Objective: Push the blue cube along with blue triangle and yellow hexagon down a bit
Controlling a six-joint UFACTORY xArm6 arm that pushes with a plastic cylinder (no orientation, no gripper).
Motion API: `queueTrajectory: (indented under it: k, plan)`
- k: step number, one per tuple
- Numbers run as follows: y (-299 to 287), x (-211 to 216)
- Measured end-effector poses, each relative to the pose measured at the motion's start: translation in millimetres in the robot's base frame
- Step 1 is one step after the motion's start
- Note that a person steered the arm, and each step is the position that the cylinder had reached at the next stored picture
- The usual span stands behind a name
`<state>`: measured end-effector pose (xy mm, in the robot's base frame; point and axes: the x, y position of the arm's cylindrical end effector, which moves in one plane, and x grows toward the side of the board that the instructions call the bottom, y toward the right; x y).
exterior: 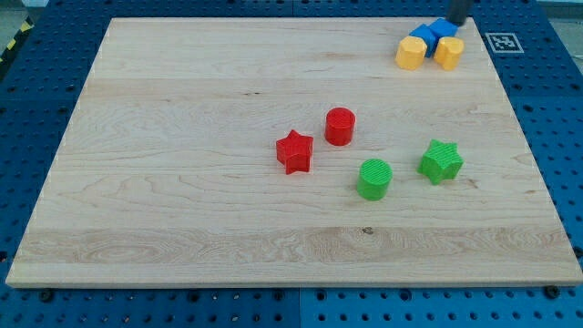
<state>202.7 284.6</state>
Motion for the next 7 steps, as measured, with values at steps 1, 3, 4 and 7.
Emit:
queueTrajectory:
  k: [1,3,4,7]
  plan:
    - [-3.3,0.0]
    - [-34.9,14.7]
    - [-39.8,29.8]
    - [-91.0,35.9]
